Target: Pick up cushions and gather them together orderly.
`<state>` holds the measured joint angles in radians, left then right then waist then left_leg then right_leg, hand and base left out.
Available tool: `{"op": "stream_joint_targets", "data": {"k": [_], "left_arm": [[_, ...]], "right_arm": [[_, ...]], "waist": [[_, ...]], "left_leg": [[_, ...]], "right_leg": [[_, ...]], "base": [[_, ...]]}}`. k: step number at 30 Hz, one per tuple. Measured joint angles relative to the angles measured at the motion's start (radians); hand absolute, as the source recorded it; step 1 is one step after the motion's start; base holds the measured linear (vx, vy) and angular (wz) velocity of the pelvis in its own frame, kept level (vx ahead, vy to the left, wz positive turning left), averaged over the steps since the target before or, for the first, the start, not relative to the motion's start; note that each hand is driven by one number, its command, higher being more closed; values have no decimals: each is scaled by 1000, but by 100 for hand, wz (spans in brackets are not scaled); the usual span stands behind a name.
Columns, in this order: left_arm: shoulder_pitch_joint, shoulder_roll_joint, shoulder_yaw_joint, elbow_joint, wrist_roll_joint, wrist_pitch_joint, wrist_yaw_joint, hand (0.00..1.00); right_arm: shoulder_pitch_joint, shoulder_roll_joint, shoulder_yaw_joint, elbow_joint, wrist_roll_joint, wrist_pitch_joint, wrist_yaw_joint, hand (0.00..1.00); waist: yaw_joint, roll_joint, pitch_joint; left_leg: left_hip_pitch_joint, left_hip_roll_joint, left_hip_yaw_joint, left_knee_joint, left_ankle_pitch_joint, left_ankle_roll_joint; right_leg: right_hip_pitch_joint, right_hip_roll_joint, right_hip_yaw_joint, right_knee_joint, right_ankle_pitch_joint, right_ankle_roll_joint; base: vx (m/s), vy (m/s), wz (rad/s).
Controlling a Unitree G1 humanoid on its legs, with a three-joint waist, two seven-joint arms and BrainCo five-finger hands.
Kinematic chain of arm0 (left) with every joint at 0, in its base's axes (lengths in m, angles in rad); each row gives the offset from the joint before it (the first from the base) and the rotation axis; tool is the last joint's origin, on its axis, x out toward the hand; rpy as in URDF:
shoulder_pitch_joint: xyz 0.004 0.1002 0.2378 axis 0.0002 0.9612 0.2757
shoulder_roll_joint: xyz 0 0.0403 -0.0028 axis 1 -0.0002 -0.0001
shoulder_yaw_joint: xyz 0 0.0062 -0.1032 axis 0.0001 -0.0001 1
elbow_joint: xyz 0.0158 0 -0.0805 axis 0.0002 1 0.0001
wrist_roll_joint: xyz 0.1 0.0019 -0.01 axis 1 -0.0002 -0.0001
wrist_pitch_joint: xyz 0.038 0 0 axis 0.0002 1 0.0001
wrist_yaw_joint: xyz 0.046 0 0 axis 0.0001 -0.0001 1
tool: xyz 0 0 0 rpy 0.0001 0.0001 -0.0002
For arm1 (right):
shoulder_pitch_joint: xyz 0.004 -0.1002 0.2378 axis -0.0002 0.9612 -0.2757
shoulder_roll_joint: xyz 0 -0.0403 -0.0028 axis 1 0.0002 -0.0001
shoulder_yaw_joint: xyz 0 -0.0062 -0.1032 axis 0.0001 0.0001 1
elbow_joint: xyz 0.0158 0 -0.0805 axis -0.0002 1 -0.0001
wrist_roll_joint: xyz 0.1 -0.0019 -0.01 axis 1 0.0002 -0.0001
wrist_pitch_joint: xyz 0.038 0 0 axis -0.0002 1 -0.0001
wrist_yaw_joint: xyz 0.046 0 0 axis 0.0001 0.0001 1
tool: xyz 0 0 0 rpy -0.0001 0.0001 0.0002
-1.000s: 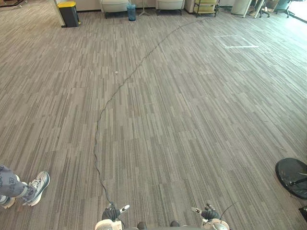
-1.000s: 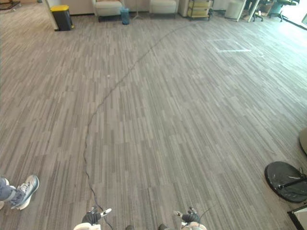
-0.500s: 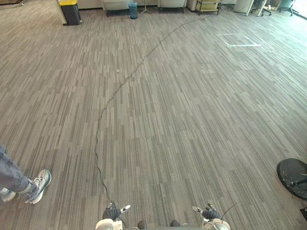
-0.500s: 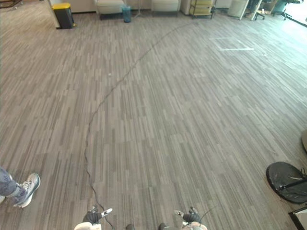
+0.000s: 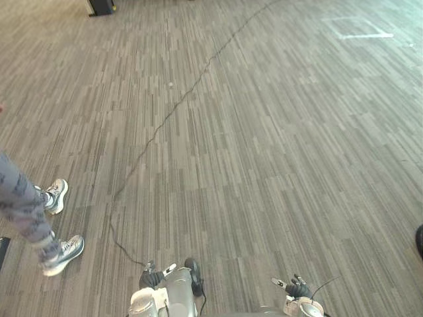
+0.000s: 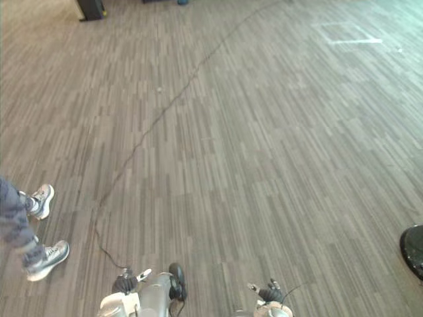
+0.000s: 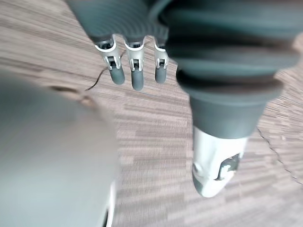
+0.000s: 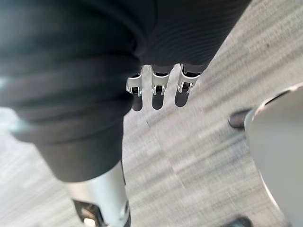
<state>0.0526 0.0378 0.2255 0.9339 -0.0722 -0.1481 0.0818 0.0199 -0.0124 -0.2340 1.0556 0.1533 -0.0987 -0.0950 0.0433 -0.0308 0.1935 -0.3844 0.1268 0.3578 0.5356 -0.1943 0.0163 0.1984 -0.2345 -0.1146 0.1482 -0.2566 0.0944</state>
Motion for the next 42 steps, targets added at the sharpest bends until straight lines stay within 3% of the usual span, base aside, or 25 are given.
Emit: {"op": "stream_joint_targets", "data": {"k": [2,3,5,7,9,11,13,15,16,17,18,19,21,24,26,29,31,32,33,34,37,38,39,40,42], "left_arm": [[-5,2,3,3,2,6,1,0],[-6,12,-15,14,8,8,3,0],[-13,29,-48,33,12,13,3,0],[-15,29,-72,40,16,32,4,0],[-12,19,-89,38,22,31,6,0],[-20,18,-108,40,22,30,5,0],[-39,5,-107,42,21,29,2,0],[-51,10,-110,55,20,26,2,0],[-54,5,-110,62,21,26,2,0],[-59,-5,-108,71,22,26,1,0],[-58,-18,-93,79,32,26,0,0],[-57,-23,-91,80,32,27,1,0],[-54,-46,-37,77,36,31,1,0],[-30,-60,16,7,44,30,-1,0],[-26,-53,15,-32,40,23,0,0],[-26,-52,16,-65,30,16,0,0],[-33,-57,15,-70,28,4,2,0],[-32,-57,11,-69,27,3,3,0],[-26,-53,-5,-52,20,2,7,0],[-30,-28,-10,-38,19,4,6,0],[-32,2,-24,-37,20,6,7,0],[-32,14,-34,-15,20,9,6,0],[-31,21,-39,-5,20,10,6,0],[-31,31,-59,19,21,21,8,0],[-35,24,-75,22,29,31,8,0]], "right_arm": [[0,10,-17,0,-8,1,2,0],[0,13,-39,2,-24,1,4,0],[1,13,-38,-11,-32,3,7,0],[0,5,-36,-31,-33,3,8,0],[3,1,-36,-64,-35,-2,8,0],[-1,2,-35,-89,-35,-12,8,0],[-11,-10,-36,-96,-32,-19,13,0],[-20,-19,-35,-85,-34,-17,14,0],[-22,-31,-36,-69,-35,-16,14,0],[-34,-40,-37,-55,-35,-14,14,0],[-49,-53,-41,-58,-36,-10,14,0],[-50,-54,-46,-62,-36,-11,13,0],[-46,-40,-73,-98,-35,-7,13,0],[-30,-21,-32,-98,-35,7,8,0],[-21,8,-11,-98,-34,9,8,0],[-24,17,3,-96,-34,10,9,0],[-20,28,-13,-86,-34,9,4,0],[-16,23,-18,-78,-34,8,2,0],[-17,10,-16,-50,-34,10,-2,0],[-21,27,-16,-45,-35,10,-3,0],[0,50,-42,-54,-37,9,-2,0],[4,50,-45,-55,-37,9,-1,0],[2,50,-43,-56,-38,9,0,0],[-1,50,-34,-63,-40,4,10,0],[-1,44,-34,-102,-69,-5,15,0]], "waist": [[4,-18,-6],[5,-21,-8],[0,-30,-4],[-12,-23,4],[-26,-6,12],[-48,-3,16],[-59,1,24],[-67,-2,31],[-77,0,41],[-79,17,41],[-74,52,43],[-76,64,46],[-86,105,70],[-46,91,77],[-33,53,72],[-22,36,66],[8,27,71],[13,30,69],[23,35,59],[21,18,44],[18,-29,29],[19,-36,28],[18,-41,28],[10,-44,30],[-3,-25,44]], "left_leg": [[23,-13,12,54,-67,26],[69,-27,12,58,-119,27],[146,-45,13,40,-163,28],[300,-66,14,-50,-181,34],[437,-66,18,-169,-180,32],[528,-66,18,-250,-184,5],[623,-66,34,-332,-185,0],[701,-74,9,-388,-185,-1],[743,-79,-34,-407,-184,-3],[755,-57,-51,-401,-170,-27],[737,-22,-78,-334,-141,-73],[719,-8,-90,-286,-133,-77],[530,108,-150,212,54,-86],[322,200,-106,636,18,-116],[189,200,-43,582,-26,-91],[78,175,29,300,-45,-69],[53,64,-10,-167,54,-71],[56,44,-37,-245,87,-75],[47,11,-120,-270,233,-83],[32,-22,-147,-230,232,-59],[8,-32,-102,-42,63,-17],[49,-31,-78,2,-6,-10],[75,-31,-61,8,-30,-7],[158,-33,-33,9,-86,-11],[311,-16,19,-38,-157,-13]], "right_leg": [[-13,-29,24,103,26,37],[-61,-43,49,276,58,70],[-200,-58,106,621,166,71],[-379,-58,75,991,131,12],[-490,-23,-13,1027,71,-25],[-591,-3,-109,921,27,-35],[-658,28,-228,612,37,-67],[-655,77,-241,304,138,-63],[-645,107,-200,286,271,-137],[-653,121,-185,331,246,-162],[-660,135,-193,390,173,-167],[-656,137,-202,404,155,-178],[-543,181,-234,392,65,-197],[-313,247,-201,281,13,-216],[-170,247,-181,160,5,-207],[-48,238,-149,45,11,-181],[55,188,-111,-17,-12,-139],[68,185,-97,-25,-21,-124],[106,175,-51,-35,-39,-95],[107,140,-29,-20,-42,-93],[18,74,47,219,-25,-59],[-51,46,67,431,23,-11],[-98,28,77,536,61,-4],[-223,-21,53,817,85,0],[-350,-59,-59,985,28,-56]], "base": [[502,291,6],[546,287,5],[505,216,7],[463,85,-1],[546,52,-11],[561,2,1],[562,-90,7],[608,-126,46],[676,-144,48],[681,-182,18],[534,-182,-4],[666,-240,-3],[660,-214,9],[753,-131,-32],[663,-56,-22],[560,24,-29],[700,168,-56],[627,248,-76],[518,242,-64],[780,374,-49],[656,334,-27],[613,287,-39],[702,296,-64],[560,206,-64],[535,120,-89]]}}
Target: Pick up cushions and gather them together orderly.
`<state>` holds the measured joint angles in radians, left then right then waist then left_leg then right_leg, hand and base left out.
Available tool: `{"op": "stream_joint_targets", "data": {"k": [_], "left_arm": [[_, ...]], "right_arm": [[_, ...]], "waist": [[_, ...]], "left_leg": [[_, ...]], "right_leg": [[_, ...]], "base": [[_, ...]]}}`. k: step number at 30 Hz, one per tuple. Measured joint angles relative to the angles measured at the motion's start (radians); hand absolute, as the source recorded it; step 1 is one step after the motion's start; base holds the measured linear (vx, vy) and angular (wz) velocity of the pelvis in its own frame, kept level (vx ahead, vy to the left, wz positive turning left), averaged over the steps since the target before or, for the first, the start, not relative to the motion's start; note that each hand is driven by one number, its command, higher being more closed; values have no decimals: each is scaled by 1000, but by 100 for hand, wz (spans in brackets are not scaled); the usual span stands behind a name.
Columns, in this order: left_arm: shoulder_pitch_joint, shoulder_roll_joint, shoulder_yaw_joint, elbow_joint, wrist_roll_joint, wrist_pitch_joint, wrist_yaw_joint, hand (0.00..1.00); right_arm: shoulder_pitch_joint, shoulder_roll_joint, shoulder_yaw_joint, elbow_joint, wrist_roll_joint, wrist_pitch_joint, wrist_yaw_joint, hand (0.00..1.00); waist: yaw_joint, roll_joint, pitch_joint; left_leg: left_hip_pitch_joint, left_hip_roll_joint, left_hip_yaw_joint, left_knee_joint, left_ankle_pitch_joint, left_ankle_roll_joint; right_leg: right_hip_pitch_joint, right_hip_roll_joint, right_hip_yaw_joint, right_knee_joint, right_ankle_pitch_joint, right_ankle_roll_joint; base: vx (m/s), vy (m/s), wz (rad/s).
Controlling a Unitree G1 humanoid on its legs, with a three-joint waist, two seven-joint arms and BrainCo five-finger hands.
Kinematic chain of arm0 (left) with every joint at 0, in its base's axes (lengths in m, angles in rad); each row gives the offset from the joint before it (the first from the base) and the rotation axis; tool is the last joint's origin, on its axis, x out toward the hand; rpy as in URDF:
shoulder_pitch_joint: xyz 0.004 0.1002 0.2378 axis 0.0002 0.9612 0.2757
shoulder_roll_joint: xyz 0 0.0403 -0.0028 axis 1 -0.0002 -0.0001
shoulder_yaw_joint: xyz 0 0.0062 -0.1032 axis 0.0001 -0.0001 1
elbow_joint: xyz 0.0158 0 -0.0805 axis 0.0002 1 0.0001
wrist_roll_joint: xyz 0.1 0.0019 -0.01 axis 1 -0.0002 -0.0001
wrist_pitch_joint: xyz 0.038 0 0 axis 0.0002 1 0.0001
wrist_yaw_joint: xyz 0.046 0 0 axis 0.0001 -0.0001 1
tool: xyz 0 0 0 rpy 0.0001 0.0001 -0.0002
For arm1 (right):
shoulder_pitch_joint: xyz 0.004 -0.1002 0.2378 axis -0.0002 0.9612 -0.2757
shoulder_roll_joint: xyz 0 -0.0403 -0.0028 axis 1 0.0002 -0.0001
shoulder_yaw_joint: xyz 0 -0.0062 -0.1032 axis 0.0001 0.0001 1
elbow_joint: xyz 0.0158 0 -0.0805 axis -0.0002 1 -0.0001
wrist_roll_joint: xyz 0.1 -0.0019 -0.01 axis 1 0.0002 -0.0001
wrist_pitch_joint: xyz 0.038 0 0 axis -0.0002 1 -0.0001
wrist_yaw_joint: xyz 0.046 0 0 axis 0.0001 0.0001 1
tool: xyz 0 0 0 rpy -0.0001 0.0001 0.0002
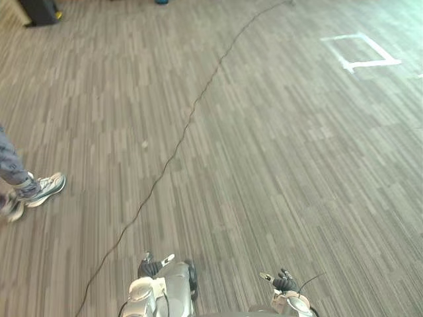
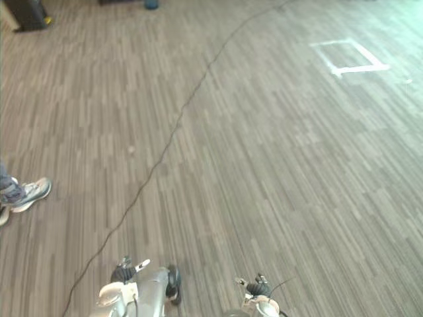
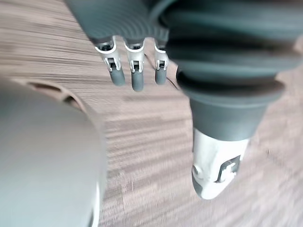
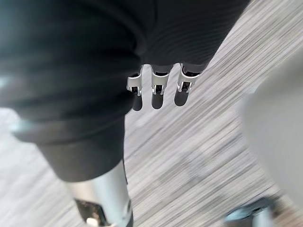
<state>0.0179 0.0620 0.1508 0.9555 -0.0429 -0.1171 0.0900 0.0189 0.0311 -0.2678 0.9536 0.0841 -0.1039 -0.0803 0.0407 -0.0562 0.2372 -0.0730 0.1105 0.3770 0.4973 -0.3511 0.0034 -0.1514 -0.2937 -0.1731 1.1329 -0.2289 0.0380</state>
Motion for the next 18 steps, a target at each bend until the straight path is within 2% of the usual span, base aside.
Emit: {"op": "stream_joint_targets", "data": {"k": [2,3,4,5,6,7,8,9,10,11,12,13,14,15,16,17,18], "left_arm": [[5,1,-25,3,1,0,-2,0],[-2,3,-44,12,1,-1,-5,0],[-8,4,-56,20,1,0,-6,0],[-24,1,-62,38,1,0,-8,0],[-30,-2,-62,46,2,-1,-8,0],[-34,-2,-63,52,2,-1,-8,0],[-44,1,-62,70,4,-1,-7,0],[-45,2,-59,82,6,2,-7,0],[-45,-3,-49,86,14,4,-7,0],[-60,-16,-48,87,40,5,-11,0],[-66,-37,-13,73,49,5,-12,0],[-64,-46,6,67,50,5,-12,0],[-50,-60,31,31,51,-1,-11,0],[-37,-69,38,8,51,-5,-13,0],[-23,-76,44,-7,51,-4,-13,0],[-17,-79,48,-14,50,-3,-13,0],[-1,-79,48,-42,46,-6,-15,0]], "right_arm": [[2,1,9,-30,-6,-7,3,0],[1,1,10,-39,-7,-11,3,0],[-2,-1,10,-41,-6,-13,4,0],[-13,-17,9,-32,-6,-13,5,0],[-22,-33,13,-9,-7,-6,5,0],[-22,-39,15,4,-7,-5,5,0],[-16,-46,5,8,-6,-5,7,0],[-13,-53,1,5,-4,-4,11,0],[-18,-59,-8,2,-5,-4,13,0],[-17,-71,-15,-8,-6,-6,14,0],[-14,-67,-35,-23,-7,1,17,0],[-8,-59,-33,-28,-7,3,18,0],[2,-44,-25,-38,-9,3,14,0],[-2,-48,-1,-37,-6,4,12,0],[-2,-38,24,-37,-3,4,12,0],[-4,-31,36,-39,-3,4,11,0],[-7,-21,55,-37,-3,5,12,0]], "waist": [[-8,0,1],[-25,-1,0],[-34,-2,1],[-44,3,1],[-49,12,-2],[-51,14,-3],[-60,12,-5],[-63,12,-7],[-65,48,-7],[-73,74,-5],[-84,83,4],[-88,89,5],[-88,103,5],[-79,100,9],[-54,92,12],[-47,85,13],[-39,80,13]], "left_leg": [[121,12,63,-68,-31,-30],[179,15,93,-104,-40,-56],[202,14,107,-123,-43,-66],[272,10,161,-197,-40,-90],[319,5,193,-257,-29,-111],[340,-1,198,-279,-24,-120],[402,-14,206,-324,-17,-139],[433,-10,202,-325,-19,-153],[459,11,202,-310,-6,-176],[444,62,177,-183,62,-245],[396,114,119,35,181,-196],[357,144,85,151,261,-172],[227,209,11,498,300,-127],[155,220,-14,655,278,-130],[65,225,-32,754,229,-119],[19,225,-33,763,210,-108],[-83,227,-40,709,176,-79]], "right_leg": [[-107,1,-110,-35,-55,-22],[-168,2,-199,-126,-69,-28],[-190,3,-238,-179,-69,-28],[-247,34,-349,-399,-45,-43],[-264,70,-424,-569,7,-55],[-268,89,-452,-635,33,-64],[-271,152,-510,-796,121,-110],[-260,183,-478,-822,212,-237],[-260,202,-479,-770,204,-309],[-256,199,-466,-666,107,-310],[-195,207,-453,-636,46,-288],[-164,215,-444,-638,28,-275],[-72,250,-409,-655,-14,-254],[-20,276,-362,-672,-31,-248],[52,296,-306,-703,-48,-241],[86,304,-276,-722,-58,-235],[153,317,-221,-769,-72,-216]], "base": [[556,79,-92],[392,47,-59],[625,62,-77],[580,51,-78],[580,51,-76],[719,34,-60],[616,3,-48],[926,8,-62],[761,-11,-52],[901,-49,-45],[733,-79,-26],[655,-95,-28],[594,-52,-59],[677,-9,-118],[578,21,-128],[585,46,-145],[554,77,-119]]}}
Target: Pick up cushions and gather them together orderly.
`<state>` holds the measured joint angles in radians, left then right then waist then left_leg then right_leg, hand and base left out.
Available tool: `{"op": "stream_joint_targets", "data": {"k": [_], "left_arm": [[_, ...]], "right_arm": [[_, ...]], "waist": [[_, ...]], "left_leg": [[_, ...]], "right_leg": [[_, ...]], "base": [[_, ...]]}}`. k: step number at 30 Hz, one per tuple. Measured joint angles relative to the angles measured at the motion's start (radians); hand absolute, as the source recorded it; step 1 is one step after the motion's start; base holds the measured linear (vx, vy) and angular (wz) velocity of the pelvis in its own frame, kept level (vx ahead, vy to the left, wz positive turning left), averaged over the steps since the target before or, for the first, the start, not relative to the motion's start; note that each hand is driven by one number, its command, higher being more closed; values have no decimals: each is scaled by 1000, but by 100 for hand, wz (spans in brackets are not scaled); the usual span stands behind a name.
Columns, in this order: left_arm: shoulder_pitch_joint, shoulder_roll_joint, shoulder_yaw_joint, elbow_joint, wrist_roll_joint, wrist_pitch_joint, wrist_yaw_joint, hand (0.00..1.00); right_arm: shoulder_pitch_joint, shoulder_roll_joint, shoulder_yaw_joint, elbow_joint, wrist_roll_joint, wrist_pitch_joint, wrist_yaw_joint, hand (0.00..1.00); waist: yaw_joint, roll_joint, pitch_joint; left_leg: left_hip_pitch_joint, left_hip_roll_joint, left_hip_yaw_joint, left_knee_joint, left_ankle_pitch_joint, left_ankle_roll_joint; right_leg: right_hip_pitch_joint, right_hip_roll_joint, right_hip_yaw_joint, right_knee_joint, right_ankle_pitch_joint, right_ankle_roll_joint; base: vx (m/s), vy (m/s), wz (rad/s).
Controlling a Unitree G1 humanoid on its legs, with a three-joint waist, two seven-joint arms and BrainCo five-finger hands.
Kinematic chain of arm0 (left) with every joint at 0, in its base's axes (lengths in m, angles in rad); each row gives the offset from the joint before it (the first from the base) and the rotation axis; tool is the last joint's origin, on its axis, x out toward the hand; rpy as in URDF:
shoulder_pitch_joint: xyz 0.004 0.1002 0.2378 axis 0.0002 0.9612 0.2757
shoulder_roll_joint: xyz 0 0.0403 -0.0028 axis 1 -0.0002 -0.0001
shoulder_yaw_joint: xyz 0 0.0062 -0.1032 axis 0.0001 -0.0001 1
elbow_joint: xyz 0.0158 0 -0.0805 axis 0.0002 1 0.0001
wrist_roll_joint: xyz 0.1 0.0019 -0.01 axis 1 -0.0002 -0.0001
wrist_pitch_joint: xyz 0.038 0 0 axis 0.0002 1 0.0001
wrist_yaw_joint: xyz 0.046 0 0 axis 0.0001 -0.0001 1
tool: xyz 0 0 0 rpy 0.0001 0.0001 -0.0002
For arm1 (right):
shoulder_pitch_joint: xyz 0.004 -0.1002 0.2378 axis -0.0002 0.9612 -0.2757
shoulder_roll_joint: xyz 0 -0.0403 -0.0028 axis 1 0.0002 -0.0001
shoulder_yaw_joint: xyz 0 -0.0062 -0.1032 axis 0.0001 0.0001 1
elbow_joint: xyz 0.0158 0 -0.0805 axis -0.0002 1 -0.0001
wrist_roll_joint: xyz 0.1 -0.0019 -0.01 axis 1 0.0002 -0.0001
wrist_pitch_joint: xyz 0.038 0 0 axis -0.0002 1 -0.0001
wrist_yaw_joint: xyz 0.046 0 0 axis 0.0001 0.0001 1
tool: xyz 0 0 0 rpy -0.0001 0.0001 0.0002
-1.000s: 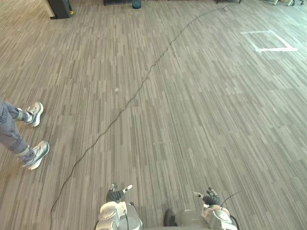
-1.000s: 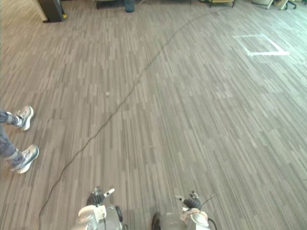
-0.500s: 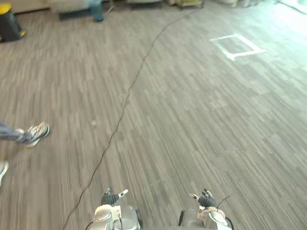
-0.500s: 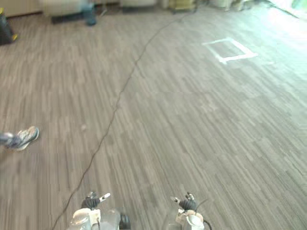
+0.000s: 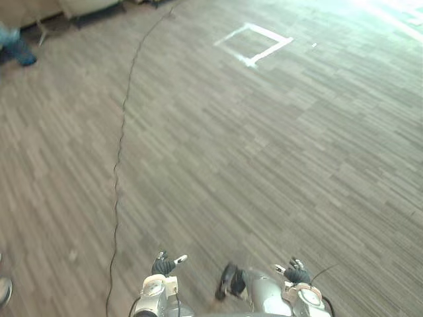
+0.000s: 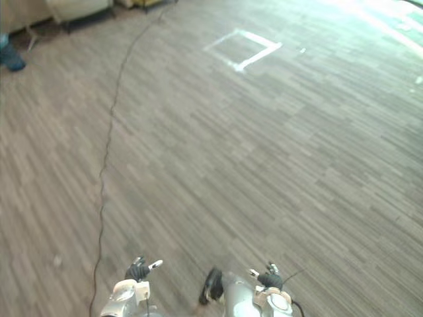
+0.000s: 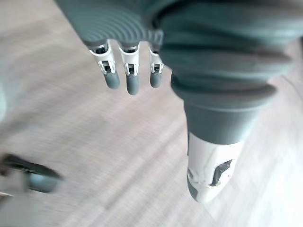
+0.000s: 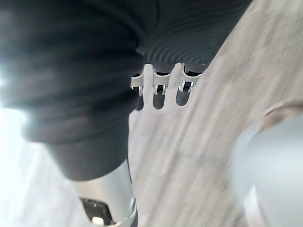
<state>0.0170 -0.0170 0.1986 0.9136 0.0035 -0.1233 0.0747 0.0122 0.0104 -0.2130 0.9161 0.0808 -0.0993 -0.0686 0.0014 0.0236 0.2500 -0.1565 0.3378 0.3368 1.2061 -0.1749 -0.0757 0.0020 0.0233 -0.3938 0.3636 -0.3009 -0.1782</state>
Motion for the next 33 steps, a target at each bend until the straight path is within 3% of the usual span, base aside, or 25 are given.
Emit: {"op": "stream_joint_targets", "data": {"k": [2,5,6,7,9,10,11,13,14,15,17,19,20,22,23,24,25,26,27,28,29,30,31,32,33], "left_arm": [[4,3,1,-23,-7,-3,1,0],[17,3,12,-40,-15,-23,8,0],[17,4,10,-36,-20,-25,10,0],[17,6,6,-35,-26,-26,10,0],[14,23,-1,-25,-26,-27,10,0],[9,45,-1,-8,-26,-25,9,0],[7,58,0,7,-26,-25,10,0],[7,76,-19,33,-26,-25,10,0],[4,86,-43,62,-26,-20,9,0],[2,94,-49,84,-26,-15,10,0],[9,84,-69,90,-26,-15,12,0],[7,80,-92,99,-26,-15,10,0],[7,80,-112,104,-26,-15,9,0],[-3,77,-128,116,-26,-15,8,0],[-4,80,-143,118,-25,-16,8,0],[8,82,-144,119,-22,-16,7,0],[12,81,-142,121,-19,-15,6,0],[7,70,-133,120,-12,-16,7,0],[12,42,-109,120,2,-17,3,0],[15,39,-106,119,5,-17,2,0],[18,28,-96,119,13,-17,3,0],[21,12,-74,116,14,-16,0,0],[26,-1,-38,92,14,-15,-1,0],[30,-3,-19,74,14,-16,-2,0],[43,2,5,39,13,-18,0,0]], "right_arm": [[-4,6,22,0,0,1,-1,0],[-1,14,27,7,0,6,-2,0],[-2,13,27,22,-1,6,-4,0],[-6,8,27,44,-1,2,-9,0],[-13,14,28,88,-3,4,-11,0],[-6,27,27,88,-4,5,-9,0],[0,30,25,86,-7,4,-8,0],[2,27,25,92,-27,4,-6,0],[-3,20,26,92,-42,0,1,0],[-5,18,31,81,-42,-8,8,0],[-11,0,37,74,-43,-10,12,0],[-15,-17,57,60,-42,-18,12,0],[-16,-29,59,53,-42,-19,13,0],[-16,-42,58,52,-39,-18,15,0],[-21,-50,52,46,-39,-18,15,0],[-12,-53,48,54,-38,-16,15,0],[-13,-53,37,58,-36,-15,16,0],[-14,-53,22,55,-37,-16,17,0],[-20,-62,9,44,-38,-16,19,0],[-20,-62,5,39,-39,-16,20,0],[-20,-61,-9,33,-39,-16,22,0],[-20,-62,-14,21,-40,-11,22,0],[-16,-63,-9,18,-39,-1,20,0],[-13,-60,-5,17,-40,1,20,0],[-11,-48,6,17,-36,5,17,0]], "waist": [[7,-15,7],[28,-19,5],[29,-20,4],[34,-23,-1],[54,-52,-26],[35,-75,-38],[35,-92,-44],[36,-106,-52],[26,-96,-45],[10,-105,-41],[1,-83,-39],[-4,-68,-30],[-14,-65,-27],[-30,-64,-26],[-43,-66,-25],[-52,-86,-25],[-56,-87,-21],[-59,-74,-25],[-56,-27,-32],[-57,-15,-32],[-58,16,-30],[-57,50,-22],[-55,57,-13],[-54,57,-11],[-43,29,1]], "left_leg": [[-92,-6,-3,-132,-36,23],[-144,-82,-30,-587,-35,2],[-146,-126,-59,-794,15,-22],[-150,-156,-85,-907,117,-38],[-141,-191,-99,-891,194,-5],[-158,-200,-91,-808,138,33],[-147,-207,-86,-720,77,52],[-89,-228,-65,-710,22,68],[6,-242,-51,-749,-53,68],[80,-266,-49,-772,-84,74],[233,-264,-33,-867,-115,79],[326,-258,-23,-947,-115,78],[391,-253,-17,-999,-115,78],[449,-245,-17,-1055,-115,78],[493,-248,-21,-1106,-115,78],[547,-275,-28,-1135,-116,77],[568,-275,-43,-1134,-117,75],[583,-258,-50,-1115,-113,68],[546,-210,-75,-964,-94,35],[524,-192,-92,-896,-82,15],[456,-149,-140,-712,-37,-50],[330,-92,-213,-413,71,-134],[241,-51,-221,-190,70,-156],[207,-36,-214,-103,61,-152],[149,-30,-189,-27,28,-126]], "right_leg": [[69,5,75,-44,-17,23],[170,-26,208,-100,-47,88],[216,-47,247,-136,-62,116],[256,-61,284,-171,-73,143],[271,-99,348,-182,-70,158],[255,-135,372,-138,-24,193],[229,-154,403,-25,23,228],[153,-184,423,194,84,256],[33,-211,431,483,177,309],[-52,-243,396,673,148,295],[-174,-250,296,753,78,228],[-246,-245,212,686,33,206],[-310,-231,153,561,16,203],[-370,-209,94,338,54,201],[-384,-195,59,121,145,202],[-387,-195,60,-19,236,197],[-384,-190,80,4,294,166],[-392,-183,92,65,302,133],[-402,-160,92,166,205,106],[-394,-151,87,178,181,102],[-363,-127,77,182,143,98],[-298,-82,73,167,103,84],[-224,-41,85,146,71,71],[-175,-29,88,129,57,64],[-82,-15,101,84,36,54]], "base": [[517,123,-115],[575,238,-126],[644,348,-100],[659,381,-99],[693,396,-80],[981,541,-64],[827,467,-45],[573,336,-41],[583,260,-26],[682,226,-22],[598,139,-21],[414,65,-10],[519,6,11],[624,-82,27],[679,-170,41],[615,-160,40],[540,-148,21],[641,-228,-10],[623,-259,-19],[619,-276,-27],[512,-191,-23],[700,-192,-30],[714,-171,-27],[709,-145,-32],[608,-121,-38]]}}
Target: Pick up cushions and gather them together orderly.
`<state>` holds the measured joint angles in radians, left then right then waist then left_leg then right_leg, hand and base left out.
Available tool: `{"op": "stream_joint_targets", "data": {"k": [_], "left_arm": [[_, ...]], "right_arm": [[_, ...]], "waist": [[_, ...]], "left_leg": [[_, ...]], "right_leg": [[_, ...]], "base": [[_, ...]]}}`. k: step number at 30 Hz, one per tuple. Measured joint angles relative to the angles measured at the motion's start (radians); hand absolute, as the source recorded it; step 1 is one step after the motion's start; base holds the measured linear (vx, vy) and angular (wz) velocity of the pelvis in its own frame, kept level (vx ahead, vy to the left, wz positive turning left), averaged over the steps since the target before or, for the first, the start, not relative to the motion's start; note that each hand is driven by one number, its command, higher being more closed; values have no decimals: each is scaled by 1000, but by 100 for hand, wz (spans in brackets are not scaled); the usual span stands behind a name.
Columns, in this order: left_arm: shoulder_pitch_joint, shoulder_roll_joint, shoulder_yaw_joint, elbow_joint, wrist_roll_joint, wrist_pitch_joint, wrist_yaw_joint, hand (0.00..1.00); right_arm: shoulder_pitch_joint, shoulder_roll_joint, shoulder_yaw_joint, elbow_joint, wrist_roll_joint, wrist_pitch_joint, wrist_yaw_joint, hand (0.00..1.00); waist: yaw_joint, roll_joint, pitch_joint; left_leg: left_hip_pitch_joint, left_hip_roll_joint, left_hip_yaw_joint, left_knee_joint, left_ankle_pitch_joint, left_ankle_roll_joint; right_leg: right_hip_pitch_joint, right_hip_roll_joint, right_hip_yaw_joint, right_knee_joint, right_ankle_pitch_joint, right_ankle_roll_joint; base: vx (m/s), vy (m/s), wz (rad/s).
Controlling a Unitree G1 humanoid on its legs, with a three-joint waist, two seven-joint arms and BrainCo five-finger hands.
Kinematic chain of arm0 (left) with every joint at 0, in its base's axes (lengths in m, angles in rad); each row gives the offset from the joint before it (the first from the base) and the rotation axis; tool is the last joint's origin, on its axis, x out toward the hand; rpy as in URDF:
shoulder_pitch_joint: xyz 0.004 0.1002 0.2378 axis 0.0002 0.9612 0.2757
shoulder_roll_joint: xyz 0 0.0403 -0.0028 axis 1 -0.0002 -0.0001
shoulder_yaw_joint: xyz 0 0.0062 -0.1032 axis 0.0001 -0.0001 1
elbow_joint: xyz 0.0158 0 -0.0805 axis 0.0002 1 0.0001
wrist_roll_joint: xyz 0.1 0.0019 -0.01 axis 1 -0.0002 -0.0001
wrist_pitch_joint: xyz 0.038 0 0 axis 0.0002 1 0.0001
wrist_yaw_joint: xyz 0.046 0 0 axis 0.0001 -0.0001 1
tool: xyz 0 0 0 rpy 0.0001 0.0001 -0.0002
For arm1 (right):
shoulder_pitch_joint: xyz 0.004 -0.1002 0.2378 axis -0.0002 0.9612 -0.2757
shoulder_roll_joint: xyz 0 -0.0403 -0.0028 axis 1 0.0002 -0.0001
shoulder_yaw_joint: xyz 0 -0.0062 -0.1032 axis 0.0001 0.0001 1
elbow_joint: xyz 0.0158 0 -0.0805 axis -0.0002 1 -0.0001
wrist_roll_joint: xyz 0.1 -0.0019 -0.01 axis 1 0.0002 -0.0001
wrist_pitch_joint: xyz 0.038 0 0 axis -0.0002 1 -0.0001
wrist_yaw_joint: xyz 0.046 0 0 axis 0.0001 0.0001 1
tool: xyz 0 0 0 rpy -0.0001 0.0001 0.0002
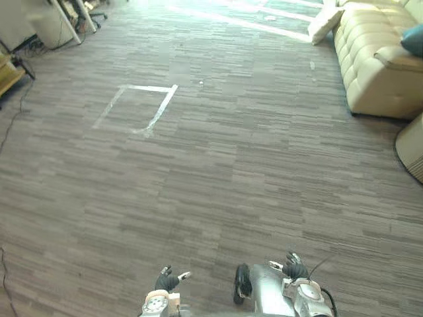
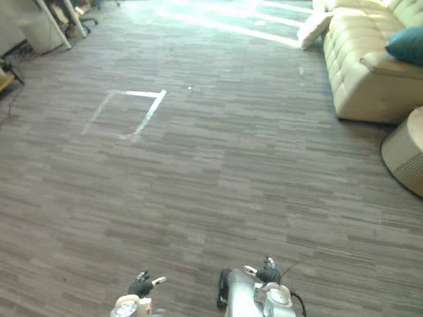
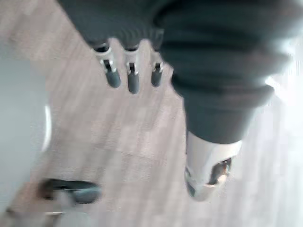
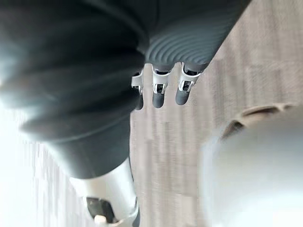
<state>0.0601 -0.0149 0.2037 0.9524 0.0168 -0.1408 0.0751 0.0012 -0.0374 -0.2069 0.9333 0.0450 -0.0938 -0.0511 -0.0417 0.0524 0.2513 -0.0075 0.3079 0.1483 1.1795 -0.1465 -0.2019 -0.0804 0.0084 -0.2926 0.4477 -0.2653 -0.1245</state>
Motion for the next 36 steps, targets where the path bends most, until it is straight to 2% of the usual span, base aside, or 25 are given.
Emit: {"op": "stream_joint_targets", "data": {"k": [1,2,3,5,6,9,10,11,13,15,16,17,18,21,23,25,26,27,29,30,31,32,33,34,36], "left_arm": [[6,9,6,-20,-1,-1,1,0],[6,15,6,-26,-2,-2,1,0],[5,22,5,-38,-6,-6,2,0],[1,23,5,-40,-14,-8,3,0],[5,25,6,-36,-20,-8,8,0],[11,19,0,-37,-44,-21,12,0],[10,20,-6,-37,-48,-24,12,0],[8,43,-8,-40,-60,-34,9,0],[10,57,-7,-33,-58,-30,10,0],[1,96,-31,-10,-59,-27,9,0],[-10,109,-46,1,-58,-19,12,0],[-13,108,-46,7,-58,-11,13,0],[-7,96,-51,22,-57,0,18,0],[0,78,-73,36,-56,-1,22,0],[-2,74,-79,40,-56,-1,22,0],[-8,64,-85,41,-54,0,19,0],[-4,63,-85,41,-52,-1,18,0],[-1,55,-82,42,-40,0,16,0],[-6,13,-67,47,-37,-1,9,0],[-5,-8,-65,50,-17,-2,8,0],[-6,-18,-61,53,-13,-1,7,0],[-12,-31,-25,43,-6,0,5,0],[-11,-39,-6,33,-6,0,5,0],[-10,-40,19,7,-6,0,2,0],[-8,-30,30,-17,-6,0,2,0]], "right_arm": [[4,6,31,1,1,3,0,0],[3,10,37,4,2,4,0,0],[-2,18,35,21,4,2,0,0],[-12,21,34,38,3,5,0,0],[-11,28,35,46,3,5,-5,0],[-12,20,54,64,-1,2,-11,0],[-11,15,56,70,-2,2,-11,0],[2,35,60,88,-4,4,-10,0],[20,46,63,92,-5,2,-7,0],[16,59,62,105,-7,-3,-8,0],[17,55,61,107,-8,-2,-6,0],[15,51,61,103,-8,-2,-6,0],[20,32,66,78,-10,-8,-6,0],[24,15,65,29,-43,-18,-8,0],[21,11,61,25,-45,-19,-7,0],[16,16,52,16,-44,-19,-6,0],[16,16,52,16,-44,-19,-7,0],[17,17,50,14,-42,-19,-6,0],[18,10,29,-10,-45,-18,-6,0],[20,-4,10,-18,-44,-15,-4,0],[20,-9,1,-24,-44,-13,-3,0],[20,-13,-2,-35,-44,-9,-3,0],[23,-15,-1,-38,-43,0,-3,0],[23,-9,-1,-36,-41,9,-5,0],[27,3,18,-28,-31,12,-6,0]], "waist": [[8,-21,-3],[16,-23,-5],[35,-43,-7],[49,-38,-5],[58,-35,-3],[73,-20,-8],[77,-19,-8],[101,-66,-47],[95,-106,-77],[85,-161,-76],[73,-172,-59],[72,-170,-52],[58,-140,-40],[40,-100,-33],[36,-97,-31],[27,-98,-31],[27,-99,-30],[21,-94,-30],[19,-53,-44],[8,-19,-54],[-3,4,-54],[-8,24,-45],[-7,27,-37],[1,35,-26],[20,5,-13]], "left_leg": [[-71,-9,37,-20,-32,50],[-107,-18,56,-57,-50,66],[-169,-41,91,-189,-90,105],[-221,-81,88,-387,-100,120],[-258,-127,64,-664,-70,115],[-312,-158,21,-998,49,65],[-320,-157,20,-995,58,70],[-352,-190,30,-863,148,95],[-356,-221,42,-796,137,144],[-282,-275,84,-773,48,199],[-199,-310,88,-778,-9,214],[-166,-314,88,-780,-26,220],[-31,-311,90,-820,-85,236],[152,-296,96,-946,-112,231],[221,-296,99,-1007,-112,231],[325,-294,76,-1071,-127,216],[336,-294,69,-1072,-135,214],[386,-291,35,-1070,-163,200],[407,-256,-9,-1020,-158,190],[367,-233,-53,-888,-151,183],[310,-213,-77,-738,-127,141],[178,-164,-95,-431,40,5],[95,-124,-93,-266,82,-25],[6,-64,-53,-63,59,14],[-63,-39,-1,3,12,55]], "right_leg": [[76,13,33,-69,-11,-6],[108,14,47,-101,-10,-5],[161,14,87,-157,7,19],[215,10,124,-211,10,29],[279,-4,175,-263,-8,46],[369,-13,252,-322,-72,91],[384,-16,261,-322,-91,90],[403,-70,315,-285,-146,79],[344,-115,334,-127,-134,100],[172,-180,379,307,8,220],[69,-210,379,561,91,238],[45,-215,364,613,85,227],[-33,-210,293,692,50,188],[-199,-198,107,499,-16,162],[-253,-186,33,307,-6,150],[-287,-139,-25,-38,125,146],[-287,-133,-25,-80,146,144],[-279,-128,-5,-96,269,79],[-292,-136,-7,61,178,44],[-286,-144,-30,142,96,39],[-258,-142,-56,159,52,38],[-185,-115,-70,139,-1,40],[-134,-89,-72,112,-15,39],[-28,-54,-73,52,-31,29],[83,-38,-61,-19,-37,27]], "base": [[553,-98,-47],[612,-73,-72],[615,-11,-75],[529,55,-86],[317,85,-79],[625,262,-78],[738,440,-106],[701,356,-84],[806,382,-61],[721,330,-17],[669,263,-2],[915,328,-4],[515,170,-7],[643,133,-2],[530,27,10],[808,-41,41],[781,-120,61],[933,-191,57],[889,-225,55],[546,-177,45],[831,-265,51],[678,-197,31],[818,-226,8],[648,-140,-23],[558,-120,-31]]}}
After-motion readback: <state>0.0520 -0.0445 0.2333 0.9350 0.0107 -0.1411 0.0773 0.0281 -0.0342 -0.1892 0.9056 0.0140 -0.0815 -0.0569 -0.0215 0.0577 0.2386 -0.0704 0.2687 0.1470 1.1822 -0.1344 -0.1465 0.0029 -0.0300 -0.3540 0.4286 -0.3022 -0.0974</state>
